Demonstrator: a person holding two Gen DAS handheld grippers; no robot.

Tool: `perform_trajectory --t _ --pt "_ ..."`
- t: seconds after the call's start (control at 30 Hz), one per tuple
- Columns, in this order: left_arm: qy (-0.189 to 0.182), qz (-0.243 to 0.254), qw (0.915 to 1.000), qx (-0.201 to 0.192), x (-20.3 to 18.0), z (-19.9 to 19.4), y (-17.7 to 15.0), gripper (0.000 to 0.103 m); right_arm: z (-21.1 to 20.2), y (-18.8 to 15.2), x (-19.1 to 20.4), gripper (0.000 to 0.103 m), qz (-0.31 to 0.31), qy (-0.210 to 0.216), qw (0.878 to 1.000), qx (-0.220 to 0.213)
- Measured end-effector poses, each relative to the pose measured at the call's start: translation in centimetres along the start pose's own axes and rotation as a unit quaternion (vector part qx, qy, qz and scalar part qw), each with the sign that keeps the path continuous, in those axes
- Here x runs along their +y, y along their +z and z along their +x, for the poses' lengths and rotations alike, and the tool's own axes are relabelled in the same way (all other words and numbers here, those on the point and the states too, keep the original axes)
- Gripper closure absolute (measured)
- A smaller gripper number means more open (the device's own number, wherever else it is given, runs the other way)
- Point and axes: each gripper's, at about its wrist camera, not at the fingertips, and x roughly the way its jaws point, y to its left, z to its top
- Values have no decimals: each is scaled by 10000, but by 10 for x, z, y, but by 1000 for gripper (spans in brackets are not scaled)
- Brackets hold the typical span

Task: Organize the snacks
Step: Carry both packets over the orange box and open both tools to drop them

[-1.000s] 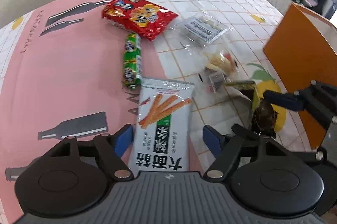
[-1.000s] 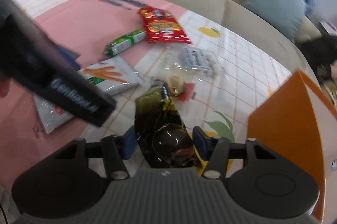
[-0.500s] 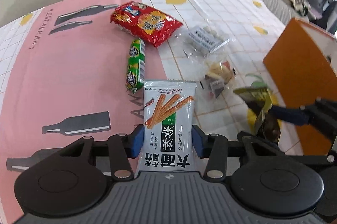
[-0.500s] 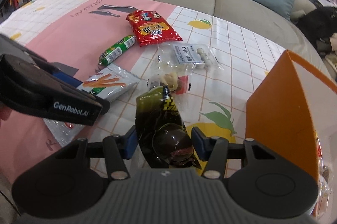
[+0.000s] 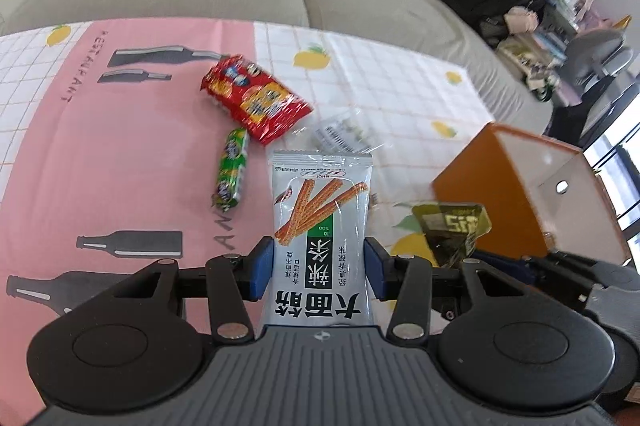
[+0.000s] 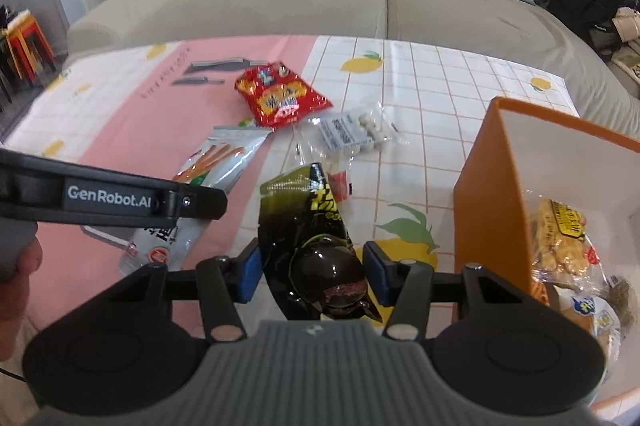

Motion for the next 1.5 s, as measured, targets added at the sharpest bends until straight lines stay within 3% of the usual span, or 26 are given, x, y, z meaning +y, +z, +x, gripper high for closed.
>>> perform_trajectory --t 0.43,0.87,1.2,1.5 --pt "-560 193 9977 -318 -61 -44 18 50 -69 10 -40 52 462 138 9986 -218" --pt "-1236 860 9883 -258 -153 -38 44 49 -135 12 -125 52 649 -446 9956 -513" --pt "-1669 1450 9739 512 -230 19 52 49 -134 11 -201 52 698 -1055 9919 -142" --pt "-1702 1845 9610 1156 -279 83 46 49 -90 -3 -248 52 404 -1411 9870 655"
